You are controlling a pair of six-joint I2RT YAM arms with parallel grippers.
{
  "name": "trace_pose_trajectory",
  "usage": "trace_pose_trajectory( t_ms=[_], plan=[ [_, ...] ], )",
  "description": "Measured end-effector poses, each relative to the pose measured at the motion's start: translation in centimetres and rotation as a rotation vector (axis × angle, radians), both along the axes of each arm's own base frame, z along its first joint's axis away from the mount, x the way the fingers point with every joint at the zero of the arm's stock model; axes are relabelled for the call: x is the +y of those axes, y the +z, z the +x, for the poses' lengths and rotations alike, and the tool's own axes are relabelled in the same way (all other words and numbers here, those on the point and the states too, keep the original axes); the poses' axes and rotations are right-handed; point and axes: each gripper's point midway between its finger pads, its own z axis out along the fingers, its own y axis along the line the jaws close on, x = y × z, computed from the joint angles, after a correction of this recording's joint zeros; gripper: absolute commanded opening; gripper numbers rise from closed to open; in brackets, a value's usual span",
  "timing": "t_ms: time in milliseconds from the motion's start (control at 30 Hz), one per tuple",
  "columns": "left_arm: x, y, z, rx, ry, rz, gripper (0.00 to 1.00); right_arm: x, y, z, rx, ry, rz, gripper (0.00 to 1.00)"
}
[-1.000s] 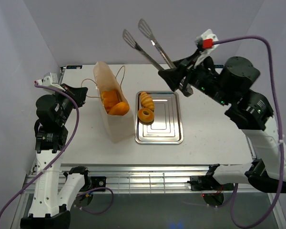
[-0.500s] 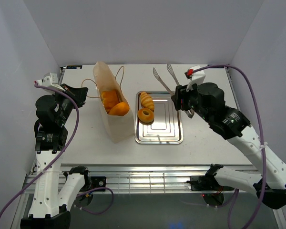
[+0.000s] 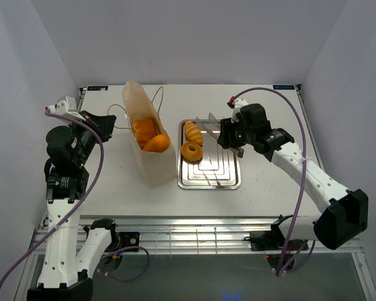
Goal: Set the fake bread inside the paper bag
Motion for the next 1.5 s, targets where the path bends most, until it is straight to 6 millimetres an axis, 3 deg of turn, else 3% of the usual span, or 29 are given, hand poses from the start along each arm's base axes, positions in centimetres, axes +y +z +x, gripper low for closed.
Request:
trace_pose_trajectory(
  t_ms=[300, 800, 1167, 1367, 1500],
  plan=[
    [0.0, 0.1, -0.2, -0.006, -0.004, 0.004, 0.0, 2.1, -4.0, 2.3, 0.118, 0.05, 0.035, 0.56],
    [-0.1, -0.6, -0.1, 0.008, -0.01, 0.006, 0.0, 3.4, -6.7, 4.5, 0.179, 0.068, 0.058, 0.61],
    [-0.2, -1.0, -0.1, 0.016, -0.014, 0.006, 0.0, 3.6, -9.4, 4.9, 0.232, 0.072, 0.032, 0.61],
    [-0.2, -1.0, -0.1, 0.016, -0.016, 0.006, 0.0, 4.0, -10.3, 5.2, 0.251, 0.085, 0.027, 0.58],
    [-0.2, -1.0, -0.1, 0.016, -0.016, 0.006, 0.0, 4.0, -10.4, 5.3, 0.249, 0.091, 0.025, 0.48]
  ],
)
